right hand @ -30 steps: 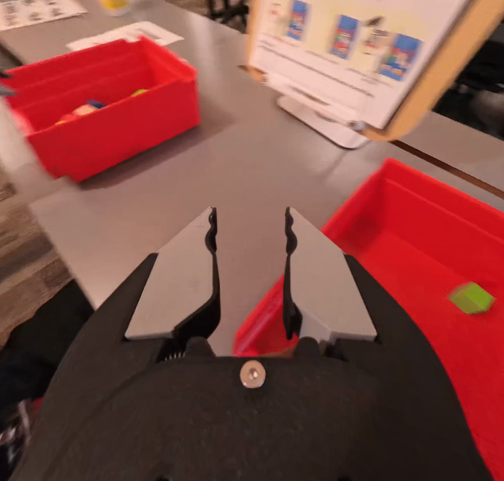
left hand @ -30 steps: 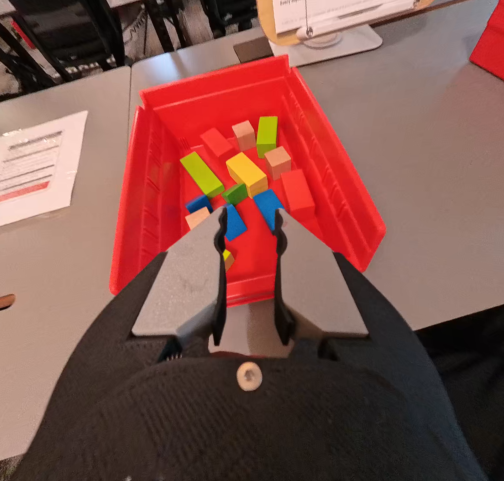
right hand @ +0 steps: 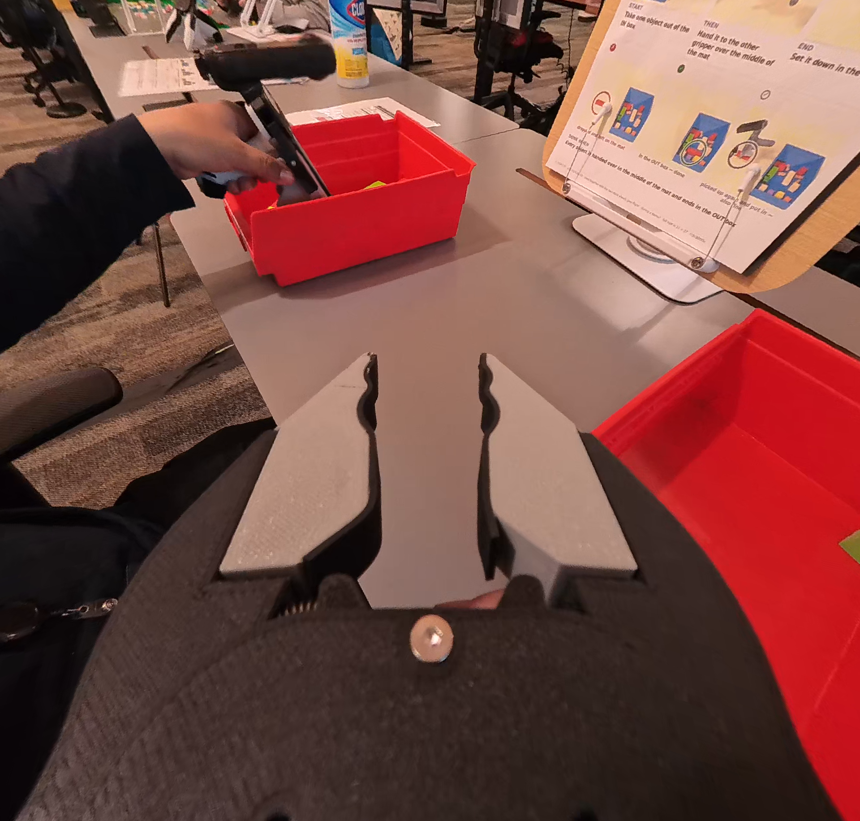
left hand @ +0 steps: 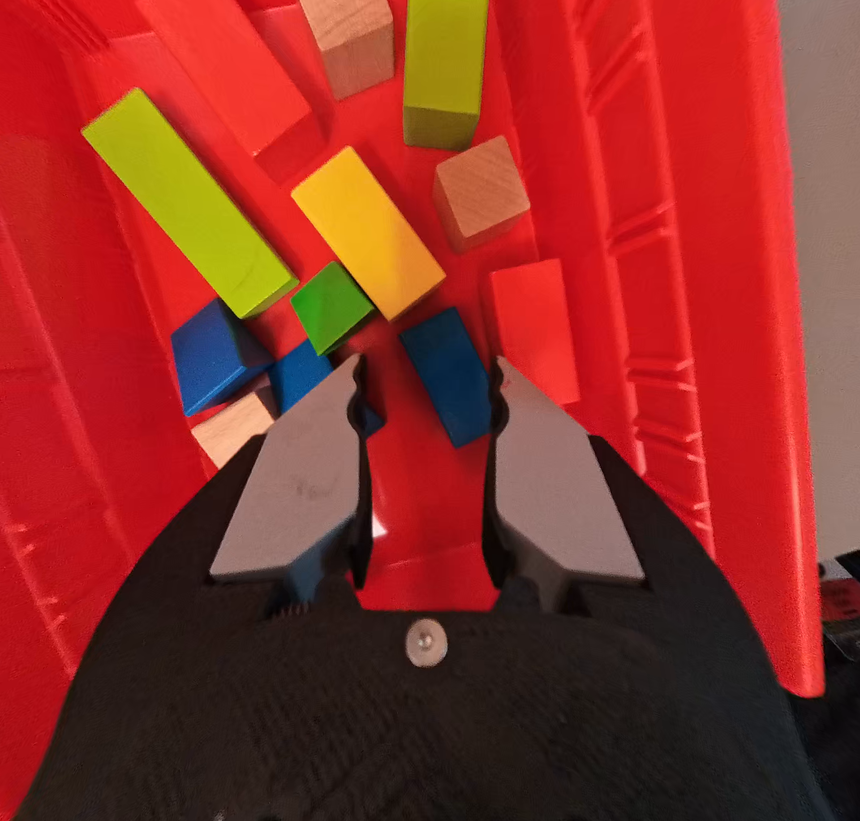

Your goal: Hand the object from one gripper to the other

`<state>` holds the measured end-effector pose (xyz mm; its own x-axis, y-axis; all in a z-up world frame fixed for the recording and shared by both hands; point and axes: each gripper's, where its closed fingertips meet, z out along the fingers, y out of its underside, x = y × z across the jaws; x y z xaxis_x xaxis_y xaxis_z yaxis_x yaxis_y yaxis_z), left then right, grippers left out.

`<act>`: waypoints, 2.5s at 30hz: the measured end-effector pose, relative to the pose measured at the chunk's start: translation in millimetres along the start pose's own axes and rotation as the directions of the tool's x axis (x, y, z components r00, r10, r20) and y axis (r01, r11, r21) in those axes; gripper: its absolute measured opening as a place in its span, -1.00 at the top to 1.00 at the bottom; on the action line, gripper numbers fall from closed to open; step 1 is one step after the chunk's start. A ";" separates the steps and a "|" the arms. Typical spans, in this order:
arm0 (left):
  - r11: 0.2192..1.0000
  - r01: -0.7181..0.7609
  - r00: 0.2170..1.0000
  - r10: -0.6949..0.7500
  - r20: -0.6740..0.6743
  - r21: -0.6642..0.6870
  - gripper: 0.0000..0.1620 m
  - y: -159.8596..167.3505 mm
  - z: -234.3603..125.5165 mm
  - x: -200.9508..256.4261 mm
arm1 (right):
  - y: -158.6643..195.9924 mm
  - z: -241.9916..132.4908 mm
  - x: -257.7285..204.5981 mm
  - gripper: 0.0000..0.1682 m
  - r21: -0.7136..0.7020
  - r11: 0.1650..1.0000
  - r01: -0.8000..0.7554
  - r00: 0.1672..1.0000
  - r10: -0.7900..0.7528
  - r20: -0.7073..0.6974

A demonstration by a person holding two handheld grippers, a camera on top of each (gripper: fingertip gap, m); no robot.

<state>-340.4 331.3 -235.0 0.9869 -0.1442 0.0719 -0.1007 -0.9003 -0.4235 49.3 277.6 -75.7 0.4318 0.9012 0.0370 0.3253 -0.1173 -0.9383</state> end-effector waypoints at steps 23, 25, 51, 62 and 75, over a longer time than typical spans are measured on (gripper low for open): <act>0.949 -0.274 0.952 0.291 0.097 -0.157 0.83 25.8 2.4 -10.8 | 4.4 4.9 -11.2 0.52 -0.013 1.000 -0.006 0.999 0.006 0.053; 0.950 -0.308 0.946 0.311 0.089 -0.040 0.83 15.7 -8.5 -4.7 | 6.1 7.9 -13.8 0.52 -0.019 1.000 -0.009 0.998 0.011 0.068; 0.695 -0.009 0.207 0.704 -0.679 0.719 0.83 47.6 -190.7 353.9 | -45.6 5.7 -116.7 0.45 0.174 0.958 -0.228 0.850 0.109 0.516; 0.727 0.019 0.249 0.661 -0.708 0.686 0.82 41.7 -179.6 357.9 | -44.9 17.4 -129.7 0.84 0.168 0.949 -0.266 0.806 0.123 0.579; 0.734 0.102 0.354 0.604 -0.714 0.671 0.77 23.9 -185.2 313.1 | -52.9 1.6 -86.4 0.85 0.249 0.913 -0.322 0.853 0.165 0.496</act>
<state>-57.0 188.6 -55.4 0.1992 -0.8880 0.4144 0.1113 -0.3997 -0.9099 -6.6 206.6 -29.8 0.0048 0.9559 -0.2937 -0.0514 -0.2931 -0.9547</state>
